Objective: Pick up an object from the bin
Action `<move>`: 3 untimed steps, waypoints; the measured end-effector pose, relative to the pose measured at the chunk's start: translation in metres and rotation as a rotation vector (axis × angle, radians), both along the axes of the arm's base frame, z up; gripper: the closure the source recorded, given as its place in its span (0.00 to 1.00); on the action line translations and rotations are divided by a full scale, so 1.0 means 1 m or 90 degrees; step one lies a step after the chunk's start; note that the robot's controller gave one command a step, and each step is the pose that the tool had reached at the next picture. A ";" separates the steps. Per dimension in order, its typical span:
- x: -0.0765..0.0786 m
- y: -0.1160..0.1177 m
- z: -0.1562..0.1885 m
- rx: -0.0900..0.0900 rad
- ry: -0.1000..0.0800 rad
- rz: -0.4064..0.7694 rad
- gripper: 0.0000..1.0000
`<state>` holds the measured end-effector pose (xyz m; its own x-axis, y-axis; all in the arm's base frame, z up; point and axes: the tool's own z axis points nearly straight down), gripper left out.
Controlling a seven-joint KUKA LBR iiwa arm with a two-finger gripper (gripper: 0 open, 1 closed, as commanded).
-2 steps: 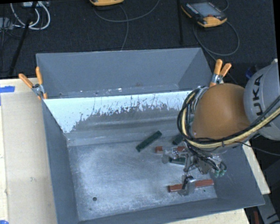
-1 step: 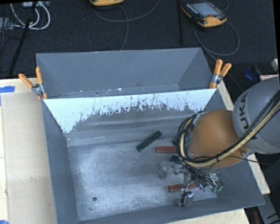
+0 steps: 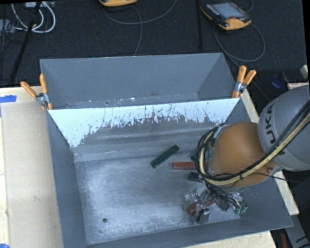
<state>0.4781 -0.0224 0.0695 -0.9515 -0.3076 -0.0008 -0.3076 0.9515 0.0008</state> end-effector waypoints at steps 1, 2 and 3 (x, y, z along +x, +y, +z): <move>0.061 -0.026 0.066 -0.001 -0.007 0.038 1.00; 0.057 -0.025 0.062 0.000 0.000 0.037 0.00; 0.095 -0.063 -0.002 0.000 -0.001 -0.028 0.00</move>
Offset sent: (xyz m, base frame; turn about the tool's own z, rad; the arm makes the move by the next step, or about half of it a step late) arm 0.0566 -0.0253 0.0626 -0.0623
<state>0.5729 -0.0858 0.0674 -0.9643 -0.2648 -0.0028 -0.2648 0.9643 0.0001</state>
